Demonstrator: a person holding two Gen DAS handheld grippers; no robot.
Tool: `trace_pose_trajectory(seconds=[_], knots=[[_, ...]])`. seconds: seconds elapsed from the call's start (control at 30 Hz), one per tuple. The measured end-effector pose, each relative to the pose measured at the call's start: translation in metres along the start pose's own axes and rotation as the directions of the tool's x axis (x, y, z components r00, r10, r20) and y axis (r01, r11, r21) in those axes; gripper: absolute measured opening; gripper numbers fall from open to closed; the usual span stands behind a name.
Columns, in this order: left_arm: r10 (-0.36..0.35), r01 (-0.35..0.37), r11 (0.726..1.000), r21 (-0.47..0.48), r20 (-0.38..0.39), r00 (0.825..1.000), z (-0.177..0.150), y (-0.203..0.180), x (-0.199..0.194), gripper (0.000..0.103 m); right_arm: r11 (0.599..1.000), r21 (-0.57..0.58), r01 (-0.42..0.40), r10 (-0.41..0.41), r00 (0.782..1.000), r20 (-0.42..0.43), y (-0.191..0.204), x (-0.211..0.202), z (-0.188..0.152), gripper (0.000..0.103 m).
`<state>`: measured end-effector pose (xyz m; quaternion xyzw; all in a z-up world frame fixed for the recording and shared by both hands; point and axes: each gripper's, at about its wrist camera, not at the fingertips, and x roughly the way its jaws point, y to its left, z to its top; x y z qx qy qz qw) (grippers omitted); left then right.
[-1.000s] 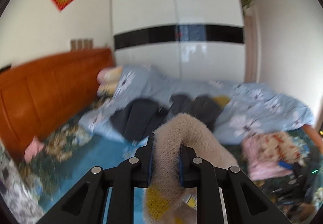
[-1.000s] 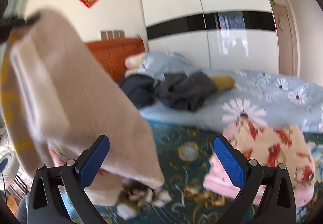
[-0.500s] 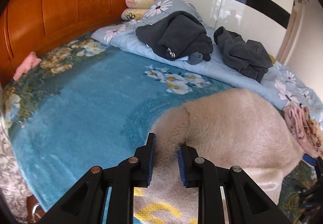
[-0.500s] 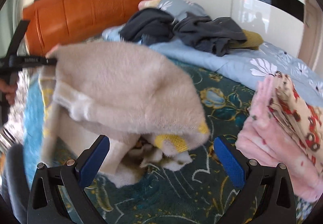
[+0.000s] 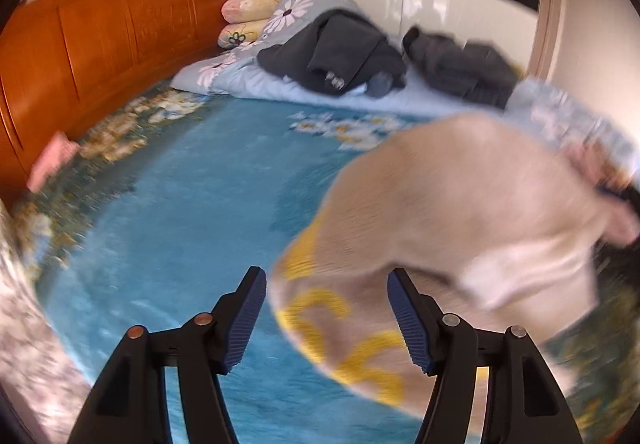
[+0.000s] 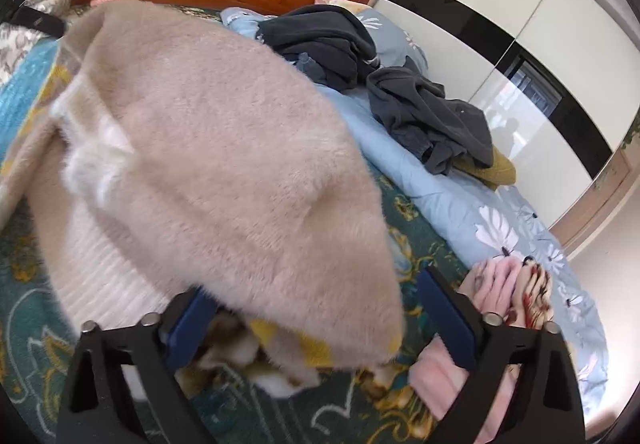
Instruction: Fold clothes
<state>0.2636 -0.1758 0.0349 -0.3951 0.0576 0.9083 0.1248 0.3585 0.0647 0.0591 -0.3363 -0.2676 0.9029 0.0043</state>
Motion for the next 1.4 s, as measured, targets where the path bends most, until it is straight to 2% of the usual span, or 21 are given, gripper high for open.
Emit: trace_pose_trajectory(seconds=[0.1,0.27,0.33,0.4,0.47,0.63,0.73,0.83,0.93,1.07,1.17,1.27,1.4], knots=[[0.051,-0.051,0.996,0.069,-0.007,0.999,-0.007,-0.002,0.006,0.067,0.999,0.009,0.031,-0.031,0.999,0.023,-0.002,0.0,0.008,0.062],[0.111,-0.109,0.975,0.191,0.004,0.994,-0.012,-0.01,0.024,0.067,0.998,0.048,0.036,-0.038,0.999,0.036,-0.015,-0.003,0.019,0.049],[0.13,-0.129,0.964,0.231,0.013,0.991,-0.013,-0.013,0.03,0.066,0.997,0.064,0.035,-0.038,0.999,0.039,-0.023,-0.007,0.022,0.047],[0.112,-0.114,0.974,0.196,0.021,0.993,-0.009,-0.01,0.03,0.054,0.996,0.089,0.03,-0.034,0.999,0.037,-0.031,-0.009,0.023,0.047],[0.086,-0.089,0.985,0.15,0.028,0.996,-0.002,-0.007,0.028,0.027,0.991,0.133,0.018,-0.022,0.999,0.028,-0.04,-0.006,0.023,0.047],[0.04,-0.044,0.998,0.052,0.075,0.996,0.014,0.0,0.01,0.013,0.974,0.226,-0.005,0.003,1.0,0.01,-0.05,0.007,0.029,0.038],[0.034,-0.038,0.999,0.02,0.152,0.988,0.028,-0.002,-0.017,0.011,0.957,0.289,-0.022,0.013,0.999,0.031,-0.06,0.006,0.039,0.032],[0.04,-0.045,0.999,0.015,0.249,0.968,0.044,-0.004,-0.054,0.01,0.935,0.353,-0.026,-0.004,0.996,0.085,-0.081,-0.012,0.056,0.026],[0.041,-0.044,0.999,0.001,0.35,0.936,0.06,-0.002,-0.099,0.01,0.912,0.409,-0.033,-0.027,0.99,0.141,-0.101,-0.032,0.072,0.024],[0.047,-0.052,0.999,-0.002,0.458,0.888,0.068,0.002,-0.159,0.01,0.913,0.407,-0.001,-0.101,0.968,0.231,-0.113,-0.08,0.092,0.023],[0.064,-0.082,0.997,0.013,0.506,0.86,0.062,0.005,-0.198,0.01,0.917,0.399,0.015,-0.145,0.943,0.298,-0.116,-0.123,0.099,0.023],[0.069,-0.099,0.995,0.028,0.539,0.84,0.05,0.009,-0.233,0.01,0.926,0.376,0.029,-0.174,0.917,0.359,-0.113,-0.17,0.1,0.023],[0.068,-0.124,0.99,0.062,0.566,0.822,0.044,0.015,-0.276,0.01,0.945,0.325,0.027,-0.17,0.891,0.42,-0.1,-0.227,0.091,0.023]])
